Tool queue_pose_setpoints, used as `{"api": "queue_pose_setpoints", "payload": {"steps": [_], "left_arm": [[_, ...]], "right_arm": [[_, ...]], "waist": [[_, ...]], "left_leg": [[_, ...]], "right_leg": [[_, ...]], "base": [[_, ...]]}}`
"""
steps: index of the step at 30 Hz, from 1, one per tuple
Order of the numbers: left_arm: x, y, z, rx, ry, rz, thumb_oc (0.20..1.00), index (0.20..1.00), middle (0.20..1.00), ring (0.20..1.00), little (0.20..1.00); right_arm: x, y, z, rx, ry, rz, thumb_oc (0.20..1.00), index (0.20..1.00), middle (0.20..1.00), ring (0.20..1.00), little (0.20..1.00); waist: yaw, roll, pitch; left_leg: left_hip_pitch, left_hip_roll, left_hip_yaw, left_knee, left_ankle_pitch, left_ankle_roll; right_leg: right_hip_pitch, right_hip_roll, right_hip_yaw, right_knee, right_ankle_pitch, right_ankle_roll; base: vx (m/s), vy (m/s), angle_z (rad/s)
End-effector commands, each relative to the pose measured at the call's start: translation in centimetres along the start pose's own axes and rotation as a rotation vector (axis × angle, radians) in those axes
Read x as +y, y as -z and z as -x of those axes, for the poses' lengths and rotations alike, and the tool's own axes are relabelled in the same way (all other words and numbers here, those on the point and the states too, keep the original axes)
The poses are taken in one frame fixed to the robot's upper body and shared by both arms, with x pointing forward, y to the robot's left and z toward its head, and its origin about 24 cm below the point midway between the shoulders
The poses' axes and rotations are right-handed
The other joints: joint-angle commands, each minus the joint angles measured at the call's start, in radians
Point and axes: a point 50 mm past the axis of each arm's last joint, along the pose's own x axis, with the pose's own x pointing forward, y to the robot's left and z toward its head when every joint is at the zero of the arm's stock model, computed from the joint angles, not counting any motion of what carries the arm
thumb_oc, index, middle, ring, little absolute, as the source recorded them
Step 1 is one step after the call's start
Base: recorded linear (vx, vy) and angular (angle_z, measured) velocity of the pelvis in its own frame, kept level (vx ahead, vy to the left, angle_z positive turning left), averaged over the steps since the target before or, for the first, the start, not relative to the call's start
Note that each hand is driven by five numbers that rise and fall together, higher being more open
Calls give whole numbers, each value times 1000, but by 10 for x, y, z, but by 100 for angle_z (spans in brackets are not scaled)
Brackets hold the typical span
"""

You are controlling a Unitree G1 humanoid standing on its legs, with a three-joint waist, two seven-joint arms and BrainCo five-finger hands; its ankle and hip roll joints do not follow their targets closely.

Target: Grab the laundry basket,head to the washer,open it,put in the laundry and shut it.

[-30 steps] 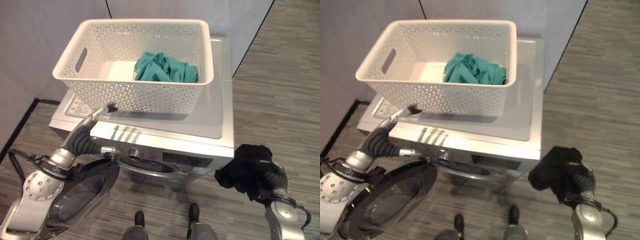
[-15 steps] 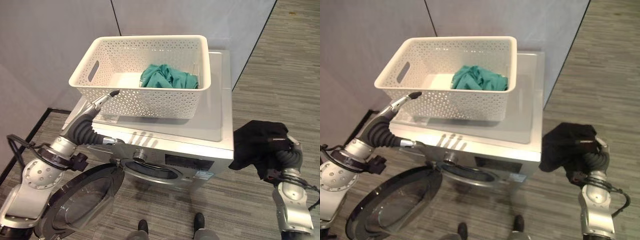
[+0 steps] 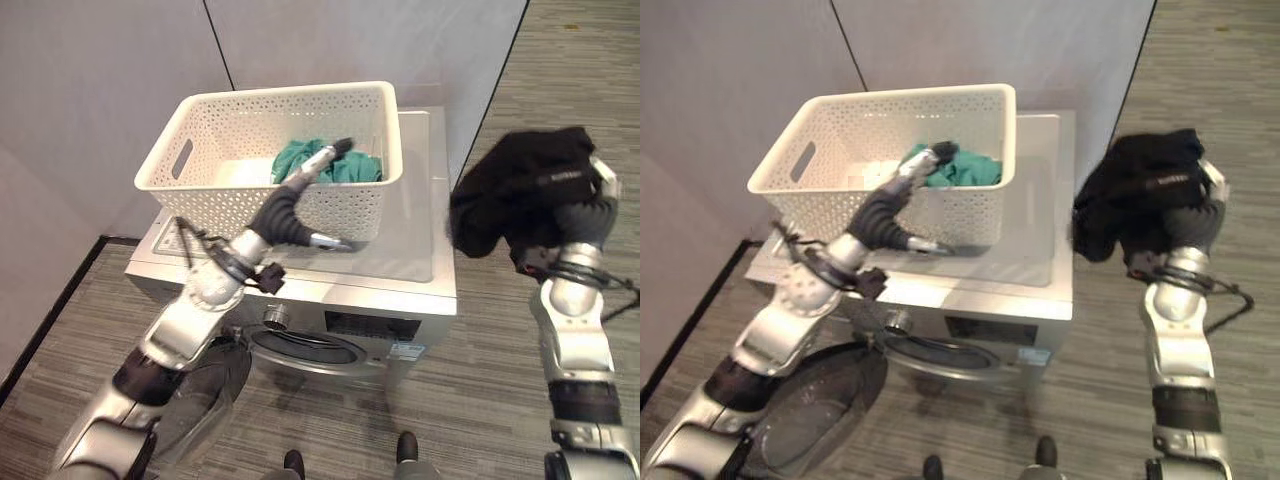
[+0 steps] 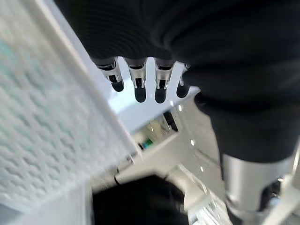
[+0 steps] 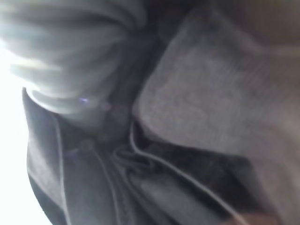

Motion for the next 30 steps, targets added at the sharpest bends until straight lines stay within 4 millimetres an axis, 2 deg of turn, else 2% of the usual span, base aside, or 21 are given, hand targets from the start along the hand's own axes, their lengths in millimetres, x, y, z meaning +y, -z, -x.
{"api": "queue_pose_setpoints", "payload": {"steps": [1,3,4,5,6,8,10,11,12,14,17,22,30], "left_arm": [[8,-6,-24,-37,-58,53,1000,1000,1000,1000,1000],[-1,0,-36,-11,-54,107,1000,1000,1000,1000,1000],[-1,-1,-38,-15,-57,106,1000,1000,1000,1000,1000],[-7,2,-52,8,-74,121,1000,1000,1000,1000,1000],[-7,2,-52,5,-74,121,1000,1000,1000,1000,1000],[-15,6,-70,37,-105,134,1000,1000,1000,1000,1000],[-17,6,-75,44,-109,133,1000,1000,1000,1000,1000],[-18,8,-83,63,-133,127,1000,1000,1000,1000,1000],[-18,9,-86,71,-139,119,1000,1000,1000,1000,1000],[-19,9,-90,76,-143,114,1000,1000,1000,1000,1000],[-16,12,-95,99,-161,71,1000,1000,1000,1000,1000],[-9,15,-92,98,-199,56,1000,1000,1000,1000,1000],[2,16,-95,118,-270,-71,1000,1000,1000,1000,1000]], "right_arm": [[10,-67,-25,-307,20,-96,200,200,200,200,200],[23,-79,-31,-333,-2,-148,200,200,200,200,200],[24,-80,-32,-338,-1,-148,200,200,200,200,200],[37,-91,-36,-355,-25,-195,200,200,200,200,200],[37,-91,-36,-357,-24,-195,200,200,200,200,200],[52,-110,-45,-397,-46,-238,200,200,200,200,200],[56,-116,-48,-406,-53,-247,200,200,200,200,200],[61,-129,-56,-430,-52,-278,200,200,200,200,200],[63,-135,-60,-439,-53,-282,200,200,200,200,200],[64,-141,-65,-452,-48,-278,200,200,200,200,200],[62,-164,-81,-509,-30,-244,200,200,200,200,200],[58,-180,-90,-549,-22,-206,200,200,200,200,200],[69,-186,-91,-544,-89,-216,200,200,200,200,200]], "waist": [[-8,-64,-53],[-13,-59,-55],[-12,-57,-51],[-17,-56,-55],[-17,-55,-53],[-24,-53,-57],[-27,-50,-56],[-30,-46,-57],[-31,-45,-58],[-30,-42,-59],[-28,-46,-67],[-26,-56,-74],[-28,-84,-85]], "left_leg": [[21,11,44,64,-89,18],[26,11,51,63,-88,17],[27,11,53,62,-88,17],[30,10,58,61,-86,15],[30,10,59,61,-85,15],[31,10,64,57,-80,13],[31,10,66,56,-78,12],[32,8,72,50,-74,10],[32,7,75,47,-72,10],[35,7,80,41,-69,9],[40,8,91,31,-63,6],[42,11,94,20,-55,3],[53,22,113,1,-48,0]], "right_leg": [[15,-14,-6,105,-147,-16],[13,-14,-1,105,-146,-15],[13,-14,0,106,-146,-15],[13,-13,2,104,-146,-16],[13,-12,2,104,-146,-16],[12,-13,4,102,-145,-15],[10,-14,4,101,-144,-15],[8,-16,5,99,-141,-13],[7,-16,6,97,-140,-12],[7,-16,6,95,-138,-11],[7,-14,5,88,-133,-8],[10,-9,6,75,-129,-7],[9,4,11,63,-120,-5]], "base": [[0,0,0],[4,-2,-5],[8,-11,-11],[3,-12,-12],[-3,-30,-11],[-9,-22,-5],[-4,0,-2],[-7,0,-7],[-4,-1,-7],[4,1,-3],[3,-7,-2],[8,-26,-9],[1,-14,-7]]}}
